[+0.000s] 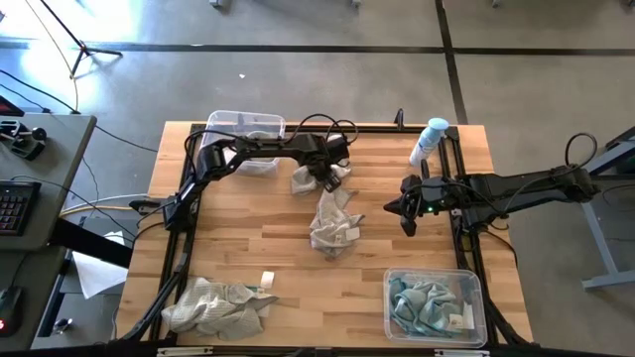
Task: Sort microfiber towel by color & place in baskets
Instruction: Put the top center white microfiber towel into the top transparent bin
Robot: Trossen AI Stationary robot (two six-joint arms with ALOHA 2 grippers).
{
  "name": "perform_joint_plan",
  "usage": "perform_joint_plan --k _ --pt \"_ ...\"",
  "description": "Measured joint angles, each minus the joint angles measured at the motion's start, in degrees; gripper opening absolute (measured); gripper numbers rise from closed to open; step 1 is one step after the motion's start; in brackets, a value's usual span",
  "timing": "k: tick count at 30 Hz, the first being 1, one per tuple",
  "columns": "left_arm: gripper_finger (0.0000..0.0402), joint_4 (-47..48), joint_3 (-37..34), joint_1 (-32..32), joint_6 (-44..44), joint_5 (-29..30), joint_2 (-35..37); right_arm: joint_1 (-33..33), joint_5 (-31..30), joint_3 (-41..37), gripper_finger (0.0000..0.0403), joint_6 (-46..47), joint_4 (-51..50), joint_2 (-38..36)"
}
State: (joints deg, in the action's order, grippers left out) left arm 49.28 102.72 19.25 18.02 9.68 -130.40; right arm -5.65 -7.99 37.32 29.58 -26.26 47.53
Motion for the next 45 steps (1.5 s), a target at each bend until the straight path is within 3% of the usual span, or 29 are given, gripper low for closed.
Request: perform_joint_plan --k 7,19,32,39,45 --pt "0.0002 0.90 0.00 -1.49 -0.15 2.00 4.72 0.00 -0.44 -0.02 0.0000 -0.05 0.00 0.00" --pt "0.0000 0.04 0.00 -3.18 -1.70 13.21 22.44 0.00 -1.03 0.00 0.0000 -0.05 0.26 0.02" --pt "0.0000 -3.39 0.00 -4.11 -4.86 29.01 43.67 0.00 -3.21 0.00 0.0000 -0.05 0.88 0.02" --pt "0.0000 -5.90 0.00 -4.23 -9.17 40.33 51.12 0.00 -3.37 0.00 0.0000 0.11 0.92 0.01" --pt "0.0000 -6.25 0.00 -4.33 -11.19 45.92 55.30 0.00 -3.37 0.00 0.0000 0.13 0.96 0.00"
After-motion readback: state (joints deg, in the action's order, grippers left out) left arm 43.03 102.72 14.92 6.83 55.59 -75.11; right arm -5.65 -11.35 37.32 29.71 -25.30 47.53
